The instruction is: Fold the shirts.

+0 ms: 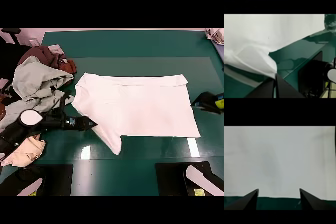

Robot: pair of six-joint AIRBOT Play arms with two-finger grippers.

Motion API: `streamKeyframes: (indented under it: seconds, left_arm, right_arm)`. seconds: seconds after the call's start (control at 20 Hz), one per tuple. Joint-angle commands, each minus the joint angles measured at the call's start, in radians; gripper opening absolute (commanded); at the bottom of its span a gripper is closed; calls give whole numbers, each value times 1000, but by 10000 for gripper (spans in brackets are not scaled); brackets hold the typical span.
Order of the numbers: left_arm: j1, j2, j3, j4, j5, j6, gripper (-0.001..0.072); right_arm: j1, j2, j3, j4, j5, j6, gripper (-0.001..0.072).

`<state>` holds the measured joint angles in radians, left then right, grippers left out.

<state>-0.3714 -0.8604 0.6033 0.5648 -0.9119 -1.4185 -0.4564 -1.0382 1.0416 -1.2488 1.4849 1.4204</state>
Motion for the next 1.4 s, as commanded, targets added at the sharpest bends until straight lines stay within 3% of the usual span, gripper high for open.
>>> streamKeyframes:
  seconds: [0.0,0.25,0.3,0.45,0.75,0.9,1.0,1.1,1.15,1.2,1.35]
  left_arm:
    - [0,0,116,145,3,-154,26]
    - [0,-1,130,166,19,-179,26]
    - [0,-1,130,170,19,-180,26]
    - [0,-1,130,169,18,-190,26]
    - [-1,-1,130,169,-10,-205,27]
    - [0,-1,130,169,-8,-207,27]
    - [0,-1,130,169,3,-210,27]
    - [0,-1,130,169,11,-231,27]
    - [0,-1,130,168,11,-231,27]
    - [0,-1,130,166,10,-231,27]
    - [-1,0,130,137,13,-233,26]
  right_arm:
    - [0,15,-121,-103,-2,8,590]
    - [-32,-15,-229,-248,-34,7,595]
    - [-64,-35,-229,-241,-25,5,635]
    - [-152,-95,-229,-236,-13,-39,641]
    - [-286,-191,-229,-97,-57,-106,641]
    - [-303,-254,-230,33,-108,-191,639]
    - [-273,-292,-230,79,-129,-220,523]
    - [-220,-309,-230,67,-138,-227,287]
    - [-201,-301,-228,69,-131,-236,111]
    - [-184,-284,-220,68,-125,-248,21]
    - [-167,-212,-144,68,-62,-239,18]
